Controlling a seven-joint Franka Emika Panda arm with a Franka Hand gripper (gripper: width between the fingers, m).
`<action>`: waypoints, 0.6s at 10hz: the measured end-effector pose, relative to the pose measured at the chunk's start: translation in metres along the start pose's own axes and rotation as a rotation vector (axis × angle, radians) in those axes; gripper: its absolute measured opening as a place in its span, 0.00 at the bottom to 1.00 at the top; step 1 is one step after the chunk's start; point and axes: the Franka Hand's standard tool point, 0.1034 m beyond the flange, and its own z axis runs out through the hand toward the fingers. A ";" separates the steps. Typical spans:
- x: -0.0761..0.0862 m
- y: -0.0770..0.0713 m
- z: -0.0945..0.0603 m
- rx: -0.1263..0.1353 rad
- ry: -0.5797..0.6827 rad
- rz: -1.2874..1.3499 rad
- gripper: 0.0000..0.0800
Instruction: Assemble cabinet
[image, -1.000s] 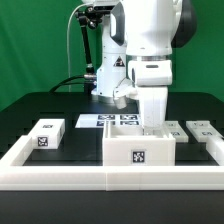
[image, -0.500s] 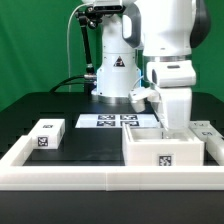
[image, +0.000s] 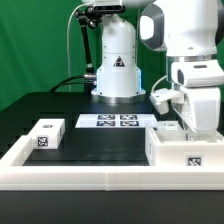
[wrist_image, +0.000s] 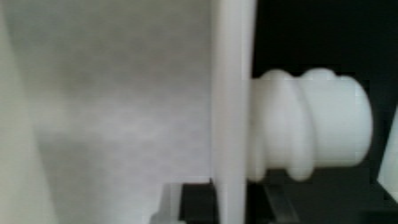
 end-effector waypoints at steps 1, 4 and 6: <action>0.000 -0.001 0.000 0.003 -0.001 0.032 0.04; -0.001 -0.001 0.001 0.003 -0.002 0.047 0.21; -0.001 -0.001 0.001 0.003 -0.002 0.048 0.57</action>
Offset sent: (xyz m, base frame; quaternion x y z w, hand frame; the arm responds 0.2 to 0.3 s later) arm 0.0000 0.0000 0.0000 0.0000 0.0000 0.0000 1.0000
